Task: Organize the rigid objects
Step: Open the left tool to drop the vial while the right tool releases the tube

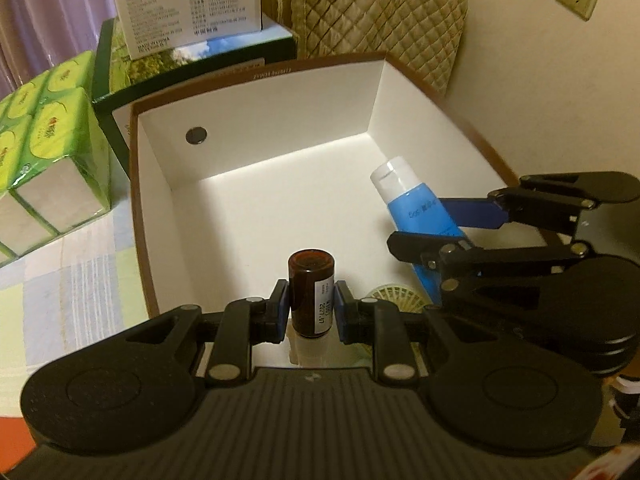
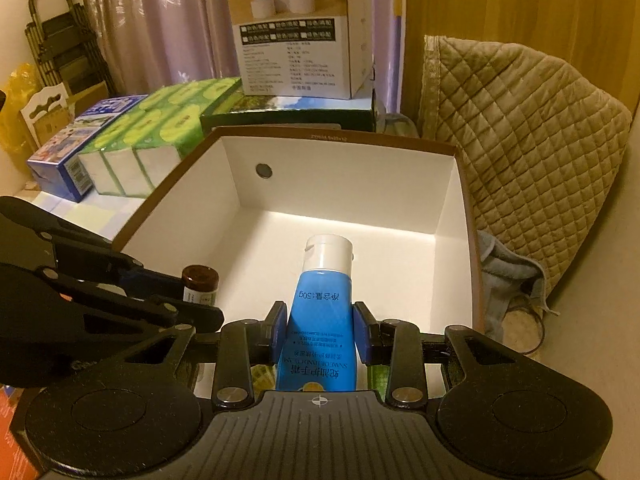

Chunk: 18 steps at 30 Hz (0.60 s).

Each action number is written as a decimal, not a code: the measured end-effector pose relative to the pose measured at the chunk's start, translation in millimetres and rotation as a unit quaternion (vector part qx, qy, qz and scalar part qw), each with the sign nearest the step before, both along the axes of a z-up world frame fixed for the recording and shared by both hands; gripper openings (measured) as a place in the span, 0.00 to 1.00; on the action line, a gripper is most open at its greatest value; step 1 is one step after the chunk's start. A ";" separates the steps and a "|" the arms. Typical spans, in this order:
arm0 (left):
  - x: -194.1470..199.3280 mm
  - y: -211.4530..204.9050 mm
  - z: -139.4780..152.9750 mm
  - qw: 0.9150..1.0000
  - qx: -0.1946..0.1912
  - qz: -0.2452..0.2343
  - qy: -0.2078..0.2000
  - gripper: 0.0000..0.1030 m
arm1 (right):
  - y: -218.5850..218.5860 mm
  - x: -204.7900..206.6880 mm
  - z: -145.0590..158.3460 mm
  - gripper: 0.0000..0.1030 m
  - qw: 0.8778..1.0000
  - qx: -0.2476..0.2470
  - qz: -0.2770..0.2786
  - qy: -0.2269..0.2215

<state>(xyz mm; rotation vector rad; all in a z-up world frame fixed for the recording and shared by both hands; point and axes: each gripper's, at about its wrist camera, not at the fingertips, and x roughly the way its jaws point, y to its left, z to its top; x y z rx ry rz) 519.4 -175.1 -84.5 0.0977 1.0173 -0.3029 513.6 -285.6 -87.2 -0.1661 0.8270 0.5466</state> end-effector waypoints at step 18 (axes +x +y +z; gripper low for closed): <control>0.5 9.8 12.9 1.000 0.004 0.008 -0.019 0.32 | -7.5 5.3 6.9 0.33 0.999 0.021 -0.024 0.012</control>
